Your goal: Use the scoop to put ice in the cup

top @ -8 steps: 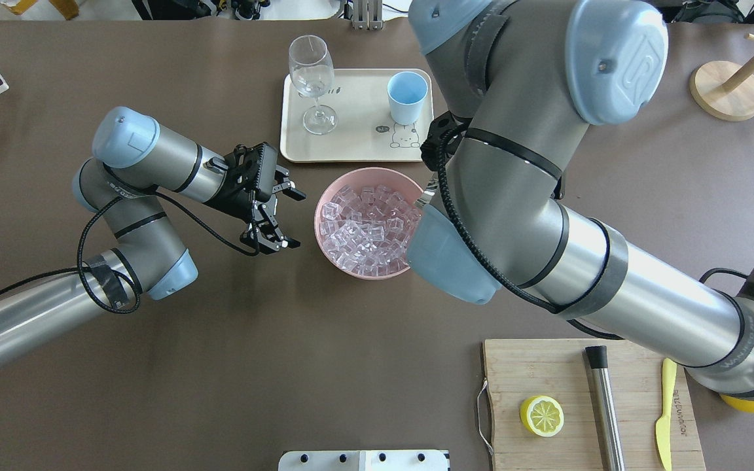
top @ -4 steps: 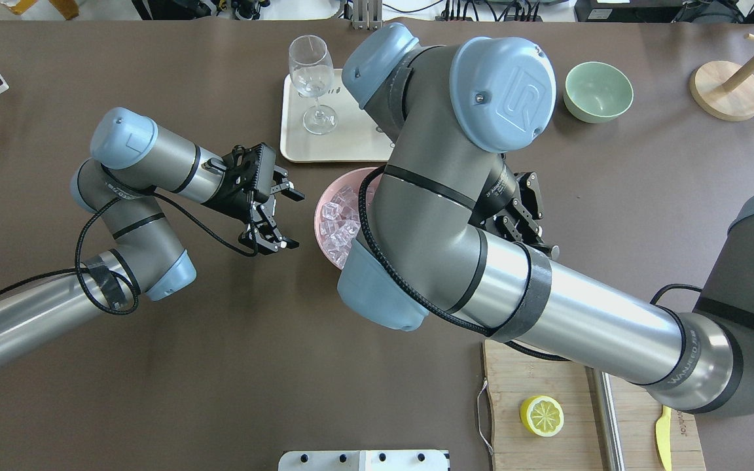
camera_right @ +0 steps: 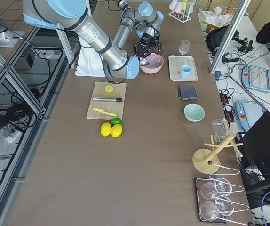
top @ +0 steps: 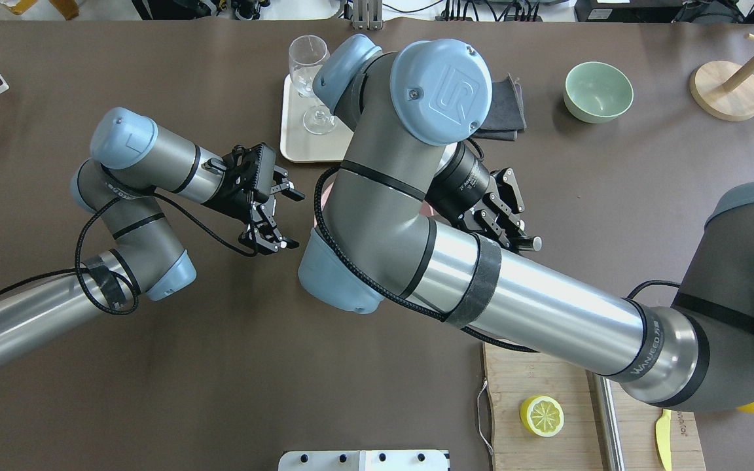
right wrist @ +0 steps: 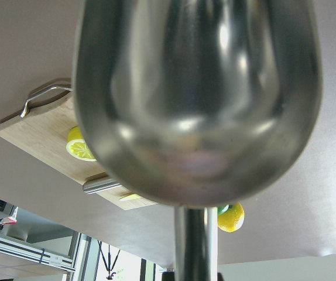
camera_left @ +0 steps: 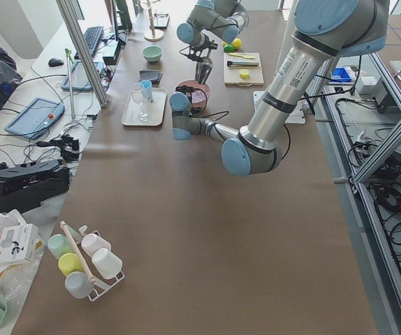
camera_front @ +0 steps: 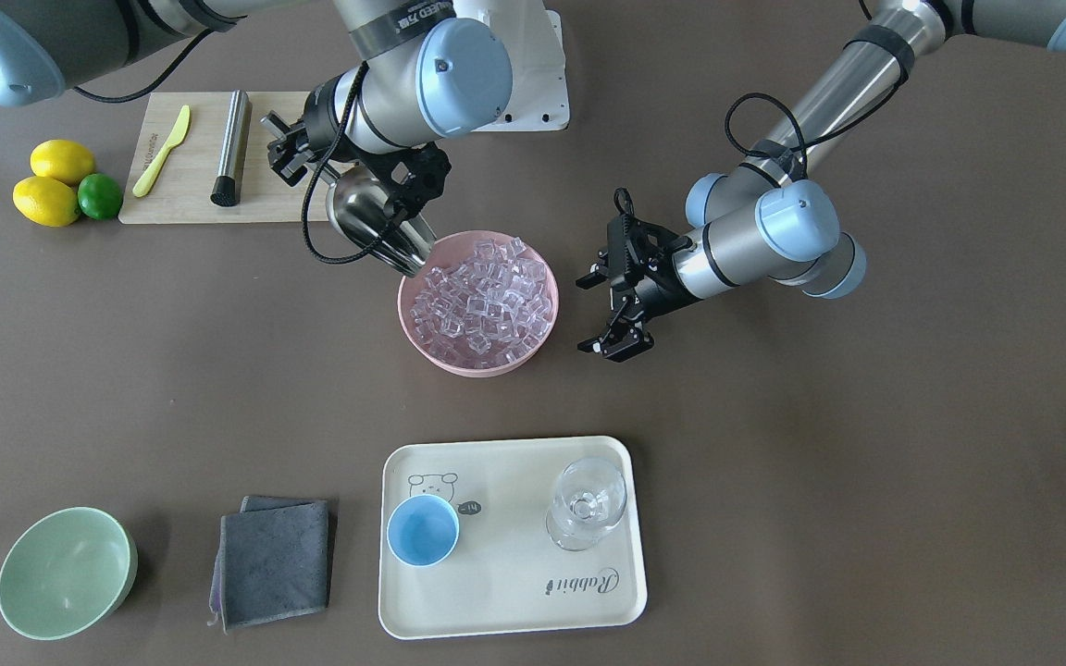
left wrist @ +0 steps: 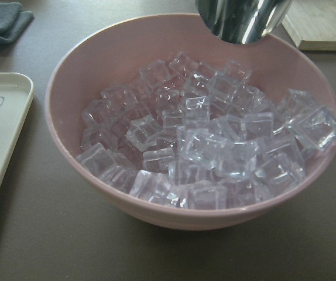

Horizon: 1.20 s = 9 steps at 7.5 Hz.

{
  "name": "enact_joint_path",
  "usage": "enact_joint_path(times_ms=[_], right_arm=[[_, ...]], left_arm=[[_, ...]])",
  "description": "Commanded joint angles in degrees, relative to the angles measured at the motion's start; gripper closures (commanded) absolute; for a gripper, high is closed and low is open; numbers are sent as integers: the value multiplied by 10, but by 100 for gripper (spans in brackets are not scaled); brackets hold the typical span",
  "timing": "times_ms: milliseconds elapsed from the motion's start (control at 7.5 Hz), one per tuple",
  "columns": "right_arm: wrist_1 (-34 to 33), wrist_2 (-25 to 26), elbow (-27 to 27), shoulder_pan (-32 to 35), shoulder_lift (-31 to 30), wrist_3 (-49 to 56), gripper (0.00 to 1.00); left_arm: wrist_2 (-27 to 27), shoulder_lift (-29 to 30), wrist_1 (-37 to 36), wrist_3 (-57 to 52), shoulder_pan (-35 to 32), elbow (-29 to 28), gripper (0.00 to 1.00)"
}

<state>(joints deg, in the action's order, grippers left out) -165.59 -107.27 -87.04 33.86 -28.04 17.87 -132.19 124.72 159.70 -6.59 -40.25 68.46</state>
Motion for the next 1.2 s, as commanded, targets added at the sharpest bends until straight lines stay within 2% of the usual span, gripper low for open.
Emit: enact_joint_path(times_ms=[0, 267, 1067], right_arm=[[2, 9, 29, -1, 14, 11, 100], [5, 13, 37, 0, 6, 11, 100], [73, 15, 130, -1, 39, 11, 100]], left_arm=[[0, 0, 0, 0, 0, 0, 4], [0, 0, 0, 0, 1, 0, 4], [0, -9, -3, 9, 1, 6, 3]])
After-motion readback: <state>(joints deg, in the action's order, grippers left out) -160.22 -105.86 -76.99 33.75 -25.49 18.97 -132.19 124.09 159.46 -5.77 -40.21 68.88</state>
